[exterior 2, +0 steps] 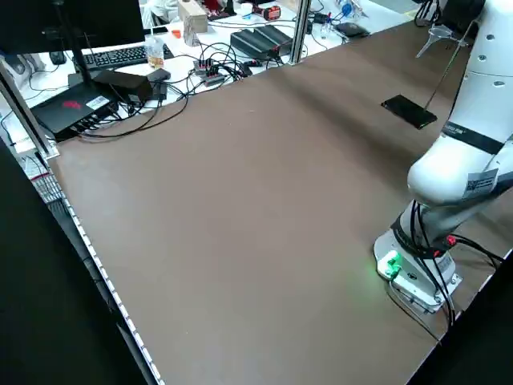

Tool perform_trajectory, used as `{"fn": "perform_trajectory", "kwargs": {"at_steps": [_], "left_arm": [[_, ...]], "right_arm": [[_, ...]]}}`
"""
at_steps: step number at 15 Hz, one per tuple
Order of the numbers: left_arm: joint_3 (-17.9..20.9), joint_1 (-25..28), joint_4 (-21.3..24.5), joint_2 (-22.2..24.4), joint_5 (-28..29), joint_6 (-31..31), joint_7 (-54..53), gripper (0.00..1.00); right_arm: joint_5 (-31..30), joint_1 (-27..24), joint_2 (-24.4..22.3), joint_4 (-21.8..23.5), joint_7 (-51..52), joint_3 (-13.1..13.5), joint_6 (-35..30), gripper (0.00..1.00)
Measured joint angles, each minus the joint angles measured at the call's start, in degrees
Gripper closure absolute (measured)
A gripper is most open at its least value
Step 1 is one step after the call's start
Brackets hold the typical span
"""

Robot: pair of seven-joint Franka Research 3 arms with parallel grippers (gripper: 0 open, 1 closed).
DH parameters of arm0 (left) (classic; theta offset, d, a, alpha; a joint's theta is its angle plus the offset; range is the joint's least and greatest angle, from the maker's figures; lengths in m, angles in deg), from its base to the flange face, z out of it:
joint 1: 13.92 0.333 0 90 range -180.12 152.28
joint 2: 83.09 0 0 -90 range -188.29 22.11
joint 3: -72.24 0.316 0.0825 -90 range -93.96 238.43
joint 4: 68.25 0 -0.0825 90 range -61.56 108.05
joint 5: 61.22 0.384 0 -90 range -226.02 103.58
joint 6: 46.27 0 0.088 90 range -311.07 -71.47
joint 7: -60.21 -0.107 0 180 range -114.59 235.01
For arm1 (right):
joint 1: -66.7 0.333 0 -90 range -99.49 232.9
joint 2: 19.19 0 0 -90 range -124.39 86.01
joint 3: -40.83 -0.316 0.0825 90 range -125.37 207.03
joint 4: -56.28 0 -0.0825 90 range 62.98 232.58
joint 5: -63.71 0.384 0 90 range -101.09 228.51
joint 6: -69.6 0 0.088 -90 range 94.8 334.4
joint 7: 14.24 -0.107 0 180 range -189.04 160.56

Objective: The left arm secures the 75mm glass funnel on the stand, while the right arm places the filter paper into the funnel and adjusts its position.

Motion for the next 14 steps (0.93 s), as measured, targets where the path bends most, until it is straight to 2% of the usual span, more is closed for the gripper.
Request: {"fn": "perform_trajectory", "kwargs": {"at_steps": [3,6,7,14], "left_arm": [[0.0,0.0,0.0,0.0,0.0,0.0,0.0,0.37],[0.1,0.4,0.0,0.0,0.0,0.9,0.5,0.11],[0.1,1.2,0.0,0.1,0.0,2.8,3.8,0.00],[-0.8,9.4,-0.4,1.9,-0.3,13.3,15.5,0.00]], "right_arm": [[2.5,3.4,-0.6,-2.8,-5.7,-0.1,-2.5,0.99],[5.7,6.2,-0.6,-3.5,-10.3,-0.1,-2.7,0.99],[6.7,8.4,-0.6,-3.6,-12.2,-0.1,-2.6,0.99],[7.7,15.8,0.2,-3.5,-18.4,-0.1,1.2,0.99]]}}
